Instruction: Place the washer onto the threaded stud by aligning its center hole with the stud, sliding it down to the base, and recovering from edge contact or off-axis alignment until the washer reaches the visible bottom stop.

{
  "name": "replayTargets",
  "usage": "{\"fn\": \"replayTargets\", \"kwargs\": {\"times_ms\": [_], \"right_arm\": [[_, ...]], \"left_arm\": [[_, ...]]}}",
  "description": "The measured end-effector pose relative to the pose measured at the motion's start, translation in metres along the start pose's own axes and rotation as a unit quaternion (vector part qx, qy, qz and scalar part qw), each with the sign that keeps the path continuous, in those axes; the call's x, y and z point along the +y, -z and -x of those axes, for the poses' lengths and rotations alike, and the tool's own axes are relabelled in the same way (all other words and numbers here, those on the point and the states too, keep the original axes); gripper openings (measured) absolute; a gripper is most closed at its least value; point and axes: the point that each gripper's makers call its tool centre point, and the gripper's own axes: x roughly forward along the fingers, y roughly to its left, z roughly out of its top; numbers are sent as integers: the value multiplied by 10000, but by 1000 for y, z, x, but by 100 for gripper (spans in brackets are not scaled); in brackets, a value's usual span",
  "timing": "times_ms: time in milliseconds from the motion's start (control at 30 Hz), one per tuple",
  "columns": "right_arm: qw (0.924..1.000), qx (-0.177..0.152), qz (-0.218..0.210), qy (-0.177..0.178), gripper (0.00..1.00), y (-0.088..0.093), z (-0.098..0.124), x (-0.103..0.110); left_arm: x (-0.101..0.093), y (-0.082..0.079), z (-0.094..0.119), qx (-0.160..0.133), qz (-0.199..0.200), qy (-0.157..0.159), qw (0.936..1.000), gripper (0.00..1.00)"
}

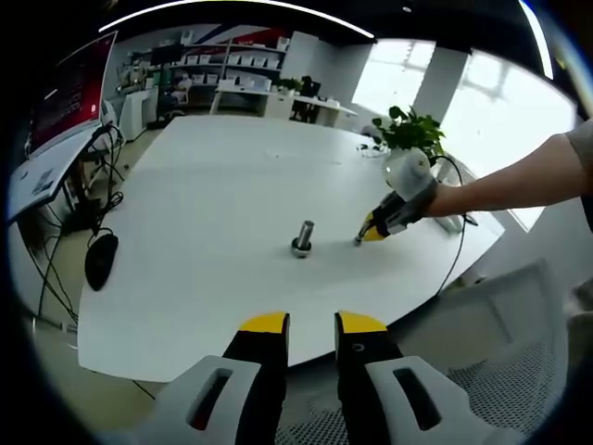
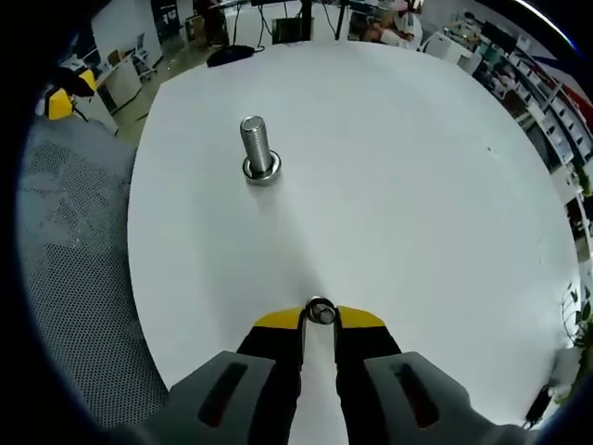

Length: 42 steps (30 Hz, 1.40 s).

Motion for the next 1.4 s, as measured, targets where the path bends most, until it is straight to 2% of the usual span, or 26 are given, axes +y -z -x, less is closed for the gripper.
{"fn": "replayTargets", "kwargs": {"times_ms": [167, 400, 567, 767, 933, 1133, 1233, 1400], "right_arm": [[10000, 18, -60, -44, 14, 5, -8, 0], [9996, -66, -247, -122, 16, 6, -7, -3], [9994, 28, -309, -153, 18, 17, -8, 0], [9991, -40, -417, -95, 19, 31, -1, 0], [9964, -175, -827, -39, 19, 44, 10, -1], [9949, -265, -974, 36, 19, 57, 18, -2], [9920, -402, -1196, 71, 19, 58, 26, -3], [9858, -820, -1464, 118, 19, 50, 43, -1]], "left_arm": [[0, 0, 0, 16, -3, 5, 10000, 17], [-1, 0, -1, 29, -7, 32, 10000, 16], [-1, 2, -1, 65, -11, 29, 10000, 16], [-1, 1, -1, 52, -6, 29, 10000, 16], [-2, 2, -1, 66, -23, 50, 10000, 16], [-2, 2, -1, 56, -23, 54, 10000, 16], [-1, 2, -1, 59, -22, 44, 10000, 16], [0, 2, 0, 43, -13, 23, 10000, 16]]}}
